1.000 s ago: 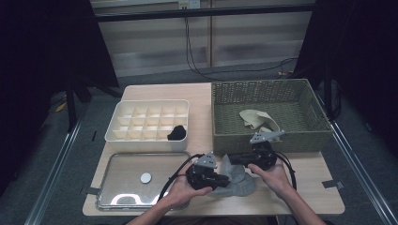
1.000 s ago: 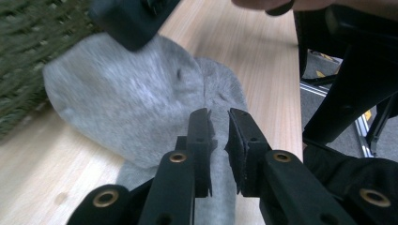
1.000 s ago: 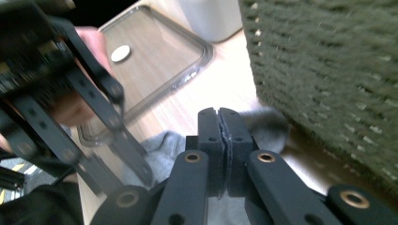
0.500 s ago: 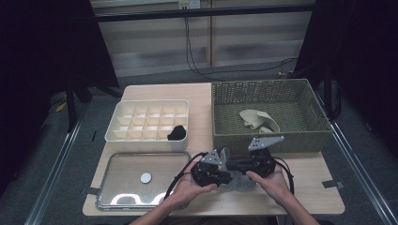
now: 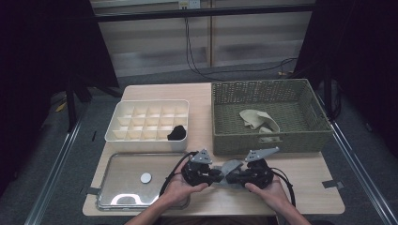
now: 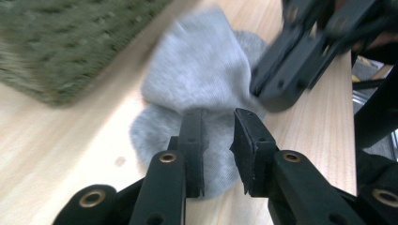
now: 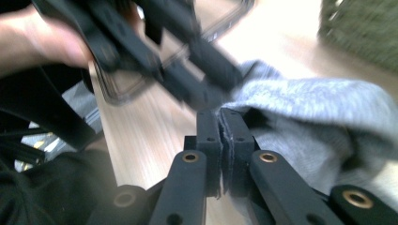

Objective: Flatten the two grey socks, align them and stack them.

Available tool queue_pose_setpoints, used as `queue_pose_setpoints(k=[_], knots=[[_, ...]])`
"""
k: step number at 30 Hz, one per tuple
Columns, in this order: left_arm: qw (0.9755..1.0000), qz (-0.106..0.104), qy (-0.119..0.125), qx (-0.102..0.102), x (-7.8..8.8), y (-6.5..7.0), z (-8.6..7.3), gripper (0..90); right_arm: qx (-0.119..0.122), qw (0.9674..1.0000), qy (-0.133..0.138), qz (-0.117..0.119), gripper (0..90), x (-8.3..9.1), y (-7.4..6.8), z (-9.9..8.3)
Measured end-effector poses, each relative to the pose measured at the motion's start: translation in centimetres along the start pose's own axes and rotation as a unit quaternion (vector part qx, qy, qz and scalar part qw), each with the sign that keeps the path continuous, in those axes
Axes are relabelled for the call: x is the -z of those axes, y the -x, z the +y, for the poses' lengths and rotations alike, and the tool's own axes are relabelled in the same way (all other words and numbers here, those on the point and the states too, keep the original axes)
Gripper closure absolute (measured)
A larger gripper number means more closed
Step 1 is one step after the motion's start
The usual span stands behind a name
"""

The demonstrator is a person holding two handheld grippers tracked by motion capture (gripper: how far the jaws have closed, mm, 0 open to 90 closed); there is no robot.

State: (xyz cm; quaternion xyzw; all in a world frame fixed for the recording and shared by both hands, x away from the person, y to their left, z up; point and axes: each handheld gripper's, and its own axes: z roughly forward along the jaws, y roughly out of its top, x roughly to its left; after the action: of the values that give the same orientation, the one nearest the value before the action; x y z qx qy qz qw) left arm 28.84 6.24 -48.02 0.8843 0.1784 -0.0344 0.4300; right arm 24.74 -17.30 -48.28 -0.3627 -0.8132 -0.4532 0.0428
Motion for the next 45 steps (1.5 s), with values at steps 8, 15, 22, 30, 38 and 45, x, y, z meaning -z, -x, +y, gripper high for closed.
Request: queue_pose_setpoints(k=[8, 15, 22, 30, 38, 45], knots=[[0.9997, -0.009, 0.023, 0.002, 0.4, 0.2, 0.9, 67.2, 0.004, 0.999, -0.045, -0.009, 86.6, -1.6, -0.2, -1.0], [0.9996, -0.024, 0.01, -0.006, -1.3, 0.6, 1.4, 61.7, 0.003, 0.9984, -0.055, -0.012, 85.3, -2.0, -0.2, -1.5], [0.9995, -0.021, -0.022, -0.013, -2.4, 0.2, 0.6, 73.2, 0.002, 0.9986, -0.048, -0.022, 82.7, -1.2, -0.2, -1.6], [0.9991, -0.011, -0.037, -0.018, -2.3, 0.3, 0.3, 85.9, -0.009, 0.9994, -0.003, -0.032, 83.1, 1.4, 0.0, -1.5], [0.9997, -0.015, -0.021, -0.004, -1.8, 0.2, 0.2, 86.8, -0.037, 0.996, 0.032, -0.075, 76.1, 3.1, 1.4, -1.6], [0.9997, -0.015, -0.02, -0.002, -2.1, 0.3, -0.1, 86.8, -0.058, 0.9955, 0.011, -0.075, 58.7, 2.1, 2.2, -2.0]])
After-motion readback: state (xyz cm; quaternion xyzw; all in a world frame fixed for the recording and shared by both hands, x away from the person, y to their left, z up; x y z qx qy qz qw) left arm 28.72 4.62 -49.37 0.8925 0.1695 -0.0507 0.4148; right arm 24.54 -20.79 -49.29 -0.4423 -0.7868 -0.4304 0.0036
